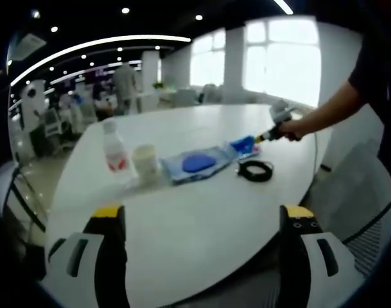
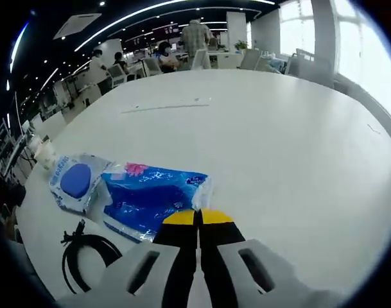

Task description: Arrange the tabletop items into an orderly group along one side of the table until the central work area is clear of visible clutter.

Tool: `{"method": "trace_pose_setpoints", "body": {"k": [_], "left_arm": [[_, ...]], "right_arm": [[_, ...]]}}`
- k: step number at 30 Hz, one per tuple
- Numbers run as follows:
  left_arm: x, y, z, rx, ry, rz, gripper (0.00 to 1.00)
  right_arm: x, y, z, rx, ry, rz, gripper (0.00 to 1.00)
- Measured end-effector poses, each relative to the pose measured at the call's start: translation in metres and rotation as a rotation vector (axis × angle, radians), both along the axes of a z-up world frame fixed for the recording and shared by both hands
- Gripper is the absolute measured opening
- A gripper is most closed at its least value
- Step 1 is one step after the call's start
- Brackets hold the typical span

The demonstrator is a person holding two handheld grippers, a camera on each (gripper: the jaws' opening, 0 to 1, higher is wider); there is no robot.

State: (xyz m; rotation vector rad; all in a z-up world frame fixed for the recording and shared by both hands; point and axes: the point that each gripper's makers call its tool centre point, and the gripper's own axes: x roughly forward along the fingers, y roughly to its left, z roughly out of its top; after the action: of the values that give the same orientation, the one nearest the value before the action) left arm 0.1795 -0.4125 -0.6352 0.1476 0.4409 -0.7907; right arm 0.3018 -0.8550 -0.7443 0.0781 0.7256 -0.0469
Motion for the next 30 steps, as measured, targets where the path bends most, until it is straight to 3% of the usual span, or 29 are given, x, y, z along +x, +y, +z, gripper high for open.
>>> {"method": "trace_pose_setpoints", "body": {"k": [14,16,20,24,30], "left_arm": [[-0.0002,0.0005,0.0001,0.0,0.002,0.002,0.96],[-0.0002,0.0008,0.0,-0.002,0.002,0.002,0.96],[-0.0005,0.0006,0.0002,-0.004,0.002,0.0,0.95],[-0.0008,0.0004,0.0004,-0.006,0.002,-0.002,0.95],[-0.0007,0.0006,0.0006,-0.007,0.001,0.001,0.95]], "right_arm": [[0.005,0.0027,-0.0004,-0.065,-0.002,0.04,0.0],[0.0045,-0.0023,0.001,-0.124,-0.004,0.05,0.0],[0.0044,-0.0027,0.0023,-0.105,-0.013,0.039,0.02],[0.0052,0.0001,0.0033,-0.158,-0.02,0.107,0.01],[0.0059,0.0058,0.0019,-0.168,-0.018,0.153,0.0]]}}
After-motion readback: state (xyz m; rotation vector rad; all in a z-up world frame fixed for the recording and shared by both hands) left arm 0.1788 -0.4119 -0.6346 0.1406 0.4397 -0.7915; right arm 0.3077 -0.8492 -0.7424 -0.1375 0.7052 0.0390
